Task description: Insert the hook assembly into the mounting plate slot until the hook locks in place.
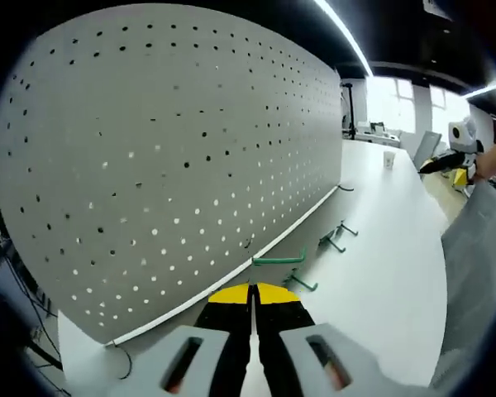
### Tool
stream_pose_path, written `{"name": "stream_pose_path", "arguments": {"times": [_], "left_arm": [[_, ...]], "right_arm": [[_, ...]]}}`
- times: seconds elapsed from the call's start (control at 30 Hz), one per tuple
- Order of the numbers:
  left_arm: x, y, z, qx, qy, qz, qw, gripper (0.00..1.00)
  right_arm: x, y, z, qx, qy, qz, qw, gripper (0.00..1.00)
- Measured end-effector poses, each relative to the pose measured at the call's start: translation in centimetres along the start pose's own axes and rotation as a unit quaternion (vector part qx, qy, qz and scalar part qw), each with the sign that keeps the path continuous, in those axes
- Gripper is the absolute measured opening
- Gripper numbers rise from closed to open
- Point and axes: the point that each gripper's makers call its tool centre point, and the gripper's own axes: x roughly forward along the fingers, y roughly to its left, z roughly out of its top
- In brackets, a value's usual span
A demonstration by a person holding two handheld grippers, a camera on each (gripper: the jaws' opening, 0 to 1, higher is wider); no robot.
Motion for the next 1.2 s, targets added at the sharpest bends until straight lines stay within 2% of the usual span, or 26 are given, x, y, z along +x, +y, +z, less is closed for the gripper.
{"name": "stream_pose_path", "arguments": {"times": [0.1,0.17,0.2,0.3,0.53,0.77,0.83,0.97,1.07,1.2], "left_arm": [[-0.5,-0.9,1.3,0.0,-0.026,0.002,0.9997,0.01],[-0.8,-1.2,1.6,0.001,-0.03,0.005,0.9995,0.01],[-1.0,-1.5,2.3,-0.001,-0.043,0.006,0.999,0.01],[-1.5,-2.0,3.1,0.0,-0.056,0.011,0.9984,0.01],[-2.8,-4.0,6.1,-0.011,-0.106,0.015,0.9942,0.01],[-4.7,-5.6,9.1,-0.022,-0.158,0.023,0.9869,0.01],[-5.4,-5.3,9.8,-0.035,-0.174,0.037,0.9833,0.01],[-6.9,-5.5,10.9,-0.052,-0.198,0.046,0.9777,0.01],[-6.9,-5.9,10.9,-0.039,-0.192,0.051,0.9792,0.01],[-6.9,-5.9,10.8,-0.04,-0.192,0.053,0.9791,0.01]], "right_arm": [[0.0,0.0,0.3,-0.002,-0.004,0.0,1.0,0.68],[0.0,0.0,0.5,-0.002,-0.006,0.0,1.0,0.68],[0.0,0.0,0.6,-0.003,-0.007,0.0,1.0,0.68],[0.0,0.1,0.8,-0.003,-0.009,0.001,1.0,0.68],[-0.2,0.0,0.8,-0.002,-0.014,-0.002,0.9999,0.69],[-0.1,0.1,1.0,-0.002,-0.016,0.0,0.9999,0.69],[-0.1,0.1,1.0,-0.003,-0.017,0.0,0.9999,0.68],[-0.2,0.1,1.3,-0.004,-0.02,-0.001,0.9998,0.68],[-0.1,0.1,1.4,-0.006,-0.02,0.002,0.9998,0.68],[0.1,0.3,1.6,-0.008,-0.023,0.005,0.9997,0.68]]}}
